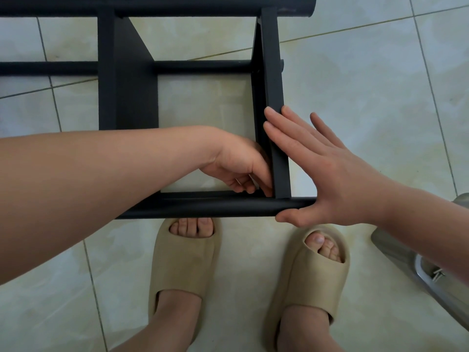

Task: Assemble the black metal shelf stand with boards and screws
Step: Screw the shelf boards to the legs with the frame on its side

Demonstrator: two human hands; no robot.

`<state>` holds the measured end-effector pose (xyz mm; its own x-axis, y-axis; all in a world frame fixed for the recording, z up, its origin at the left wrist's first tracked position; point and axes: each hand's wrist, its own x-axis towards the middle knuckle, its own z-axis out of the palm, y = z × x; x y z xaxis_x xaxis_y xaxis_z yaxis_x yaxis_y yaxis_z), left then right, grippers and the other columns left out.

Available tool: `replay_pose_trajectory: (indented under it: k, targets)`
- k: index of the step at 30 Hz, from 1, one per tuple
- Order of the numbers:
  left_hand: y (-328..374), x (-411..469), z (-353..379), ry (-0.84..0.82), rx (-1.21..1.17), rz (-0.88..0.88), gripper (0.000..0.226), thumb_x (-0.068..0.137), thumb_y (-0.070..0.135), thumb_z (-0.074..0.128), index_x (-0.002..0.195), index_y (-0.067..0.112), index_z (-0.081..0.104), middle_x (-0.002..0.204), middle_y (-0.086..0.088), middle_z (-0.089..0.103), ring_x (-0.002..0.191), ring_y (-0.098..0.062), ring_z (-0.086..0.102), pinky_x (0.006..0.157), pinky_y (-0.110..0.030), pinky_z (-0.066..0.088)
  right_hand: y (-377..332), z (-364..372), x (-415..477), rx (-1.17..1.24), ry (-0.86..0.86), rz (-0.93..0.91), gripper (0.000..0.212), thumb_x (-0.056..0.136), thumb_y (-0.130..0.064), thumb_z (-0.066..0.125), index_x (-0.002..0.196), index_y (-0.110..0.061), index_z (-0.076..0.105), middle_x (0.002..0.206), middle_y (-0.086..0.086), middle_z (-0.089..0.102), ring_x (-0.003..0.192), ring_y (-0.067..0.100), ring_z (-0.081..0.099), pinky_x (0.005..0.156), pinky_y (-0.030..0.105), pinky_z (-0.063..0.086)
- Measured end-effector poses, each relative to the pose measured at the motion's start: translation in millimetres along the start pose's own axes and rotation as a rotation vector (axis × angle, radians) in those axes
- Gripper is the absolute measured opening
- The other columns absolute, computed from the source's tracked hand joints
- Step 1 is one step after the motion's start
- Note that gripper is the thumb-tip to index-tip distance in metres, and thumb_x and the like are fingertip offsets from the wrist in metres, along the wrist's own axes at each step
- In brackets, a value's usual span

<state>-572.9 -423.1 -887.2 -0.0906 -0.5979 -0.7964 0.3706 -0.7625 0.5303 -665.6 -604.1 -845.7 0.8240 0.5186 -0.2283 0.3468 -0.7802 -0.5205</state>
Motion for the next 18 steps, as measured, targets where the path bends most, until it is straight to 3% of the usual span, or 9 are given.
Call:
replay_pose_trajectory:
  k: [9, 18]
  targets:
    - [5.3, -0.3, -0.1, 0.000, -0.008, 0.013, 0.016, 0.091, 0.004, 0.065, 0.081, 0.016, 0.069, 0.073, 0.002, 0.068, 0.065, -0.009, 0.049, 0.067, -0.021, 0.039, 0.0, 0.7, 0.1, 0.003, 0.002, 0.002, 0.119, 0.071, -0.070, 0.064, 0.162, -0.014, 0.012, 0.170, -0.005, 0.000, 0.156, 0.014, -0.004, 0.126, 0.054, 0.004]
    - [0.6, -2.9, -3.2, -0.021, -0.030, 0.036, 0.028, 0.086, 0.002, 0.069, 0.070, 0.023, 0.077, 0.072, 0.005, 0.067, 0.068, -0.010, 0.056, 0.071, -0.023, 0.043, -0.2, 0.4, 0.2, 0.008, 0.002, 0.002, 0.119, 0.071, -0.070, 0.064, 0.162, -0.014, 0.013, 0.170, -0.005, 0.000, 0.156, 0.014, -0.004, 0.126, 0.054, 0.004]
